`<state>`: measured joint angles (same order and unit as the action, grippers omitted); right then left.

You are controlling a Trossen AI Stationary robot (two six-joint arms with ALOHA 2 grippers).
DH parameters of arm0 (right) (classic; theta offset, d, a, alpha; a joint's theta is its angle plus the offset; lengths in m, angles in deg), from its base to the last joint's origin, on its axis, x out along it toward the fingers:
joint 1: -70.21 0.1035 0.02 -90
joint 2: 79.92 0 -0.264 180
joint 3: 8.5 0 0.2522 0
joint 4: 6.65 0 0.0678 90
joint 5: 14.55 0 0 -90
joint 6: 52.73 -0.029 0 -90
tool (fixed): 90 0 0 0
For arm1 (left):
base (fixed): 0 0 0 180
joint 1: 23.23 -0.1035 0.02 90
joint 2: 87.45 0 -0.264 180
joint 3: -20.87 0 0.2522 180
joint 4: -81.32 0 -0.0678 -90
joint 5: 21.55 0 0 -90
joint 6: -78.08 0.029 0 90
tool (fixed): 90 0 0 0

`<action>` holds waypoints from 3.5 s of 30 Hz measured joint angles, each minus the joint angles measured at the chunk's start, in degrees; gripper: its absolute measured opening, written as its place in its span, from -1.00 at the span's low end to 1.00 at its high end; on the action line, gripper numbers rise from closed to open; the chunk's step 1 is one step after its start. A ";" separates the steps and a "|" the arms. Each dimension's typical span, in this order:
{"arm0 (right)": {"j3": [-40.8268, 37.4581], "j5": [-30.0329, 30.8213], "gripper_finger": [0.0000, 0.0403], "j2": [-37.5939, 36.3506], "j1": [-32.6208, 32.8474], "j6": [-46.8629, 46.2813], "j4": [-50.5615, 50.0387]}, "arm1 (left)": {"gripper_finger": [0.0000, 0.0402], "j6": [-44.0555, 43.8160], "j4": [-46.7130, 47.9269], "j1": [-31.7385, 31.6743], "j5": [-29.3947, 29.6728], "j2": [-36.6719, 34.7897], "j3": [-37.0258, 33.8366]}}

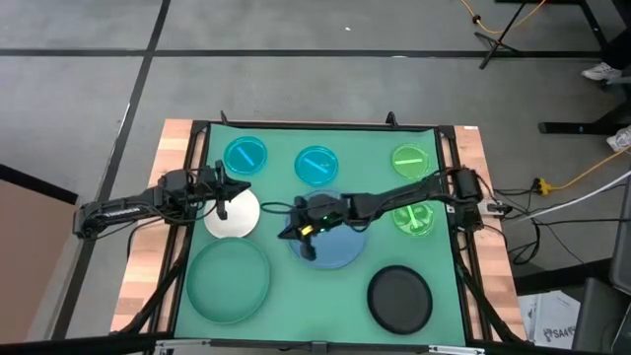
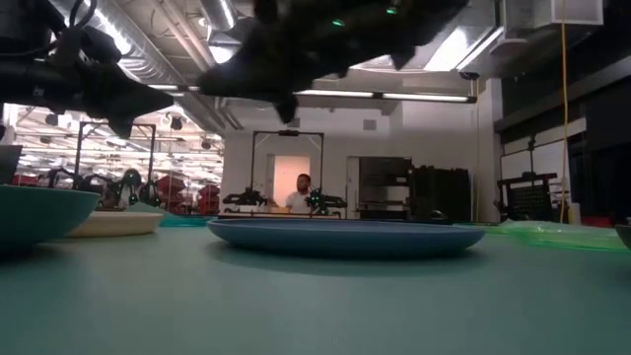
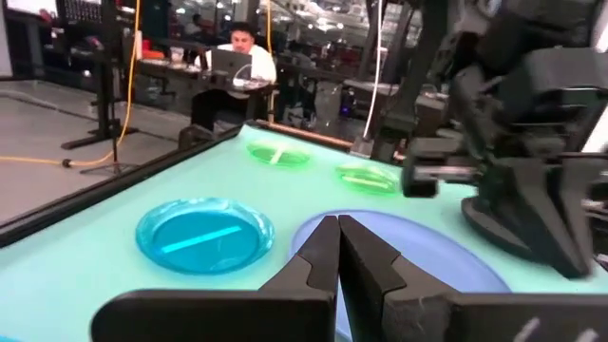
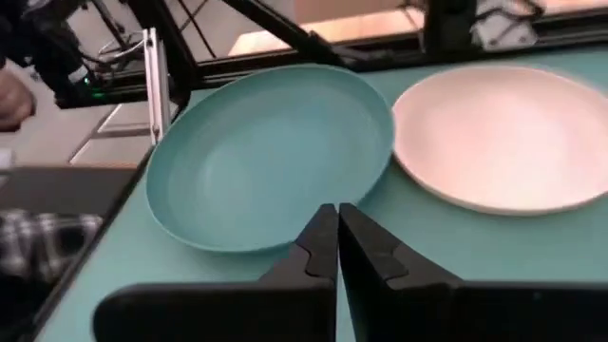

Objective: Stack plastic plates
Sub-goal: Stack the green plate on top of the blue plate

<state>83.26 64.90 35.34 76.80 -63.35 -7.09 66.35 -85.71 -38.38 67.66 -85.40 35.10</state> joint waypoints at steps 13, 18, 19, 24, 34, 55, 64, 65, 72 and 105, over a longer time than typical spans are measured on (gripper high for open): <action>19.07 4.46 -0.19 14.21 1.01 -11.29 -11.05 | -1.00 0.02 0.14 0.43 -0.26 1.54 0.02; 23.08 5.48 -0.01 17.93 2.59 -13.19 -12.37 | -1.00 0.25 0.14 0.63 -0.20 1.65 0.02; 23.91 6.13 0.01 18.53 2.95 -13.26 -12.37 | -1.00 0.24 0.14 0.63 -0.20 1.67 0.02; 26.33 11.36 0.00 21.06 3.96 -13.55 -12.98 | -1.00 0.24 0.14 0.63 -0.20 1.65 0.02; 26.35 14.61 -0.10 23.74 3.94 -15.36 -11.50 | -1.00 0.25 0.17 0.63 -0.16 1.65 0.02; 26.38 13.77 -0.10 25.87 4.68 -22.46 -10.29 | -1.00 0.28 0.25 0.61 0.68 1.65 0.02; 26.38 8.80 -0.16 27.11 4.64 -22.19 -10.55 | -1.00 0.28 0.30 0.61 1.57 1.65 0.02; 26.38 8.68 -0.20 27.11 4.64 -21.89 -10.37 | -1.00 0.28 0.30 0.61 1.57 1.65 0.02; 26.38 8.80 -0.75 27.11 4.64 -18.79 -10.07 | -1.00 0.28 0.30 0.61 1.59 1.65 0.02; 26.19 6.87 -1.00 15.30 2.65 -4.50 -25.76 | -1.00 0.19 0.27 0.61 1.18 1.65 0.00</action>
<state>109.46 71.76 50.64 79.45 -67.85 -32.85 66.55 -85.44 -37.77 68.83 -83.75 35.10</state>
